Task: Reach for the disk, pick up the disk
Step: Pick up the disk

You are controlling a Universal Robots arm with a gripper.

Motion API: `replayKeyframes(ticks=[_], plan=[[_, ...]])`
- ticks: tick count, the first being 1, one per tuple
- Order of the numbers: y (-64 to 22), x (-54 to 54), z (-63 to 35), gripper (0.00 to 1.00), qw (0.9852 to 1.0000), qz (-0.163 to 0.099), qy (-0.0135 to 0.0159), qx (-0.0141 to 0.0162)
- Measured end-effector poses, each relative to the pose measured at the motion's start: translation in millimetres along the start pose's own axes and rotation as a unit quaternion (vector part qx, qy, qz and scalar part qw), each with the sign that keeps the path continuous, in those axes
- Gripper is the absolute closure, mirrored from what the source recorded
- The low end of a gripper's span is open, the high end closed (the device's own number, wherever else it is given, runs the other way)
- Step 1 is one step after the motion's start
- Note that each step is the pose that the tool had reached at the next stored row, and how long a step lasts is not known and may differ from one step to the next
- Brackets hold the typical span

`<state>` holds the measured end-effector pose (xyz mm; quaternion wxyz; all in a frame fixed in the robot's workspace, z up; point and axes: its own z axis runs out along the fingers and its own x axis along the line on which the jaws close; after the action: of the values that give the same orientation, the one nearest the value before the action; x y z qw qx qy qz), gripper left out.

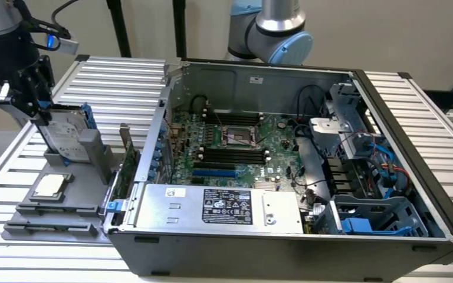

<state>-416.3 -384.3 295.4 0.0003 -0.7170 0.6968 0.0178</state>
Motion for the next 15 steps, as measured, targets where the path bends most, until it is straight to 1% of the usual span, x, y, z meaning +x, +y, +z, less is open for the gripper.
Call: replayKeyframes(ticks=[1,3,4,15], plan=[[0.0,0.0,0.0,0.58,1.0,0.0,0.0,0.0],[-0.1,0.1,0.1,0.58,1.0,-0.001,0.0001,0.0],[-0.2,0.1,0.1,0.65,1.0,-0.001,0.0,0.0],[-0.7,1.9,0.0,0.67,1.0,-0.001,0.0,0.0]])
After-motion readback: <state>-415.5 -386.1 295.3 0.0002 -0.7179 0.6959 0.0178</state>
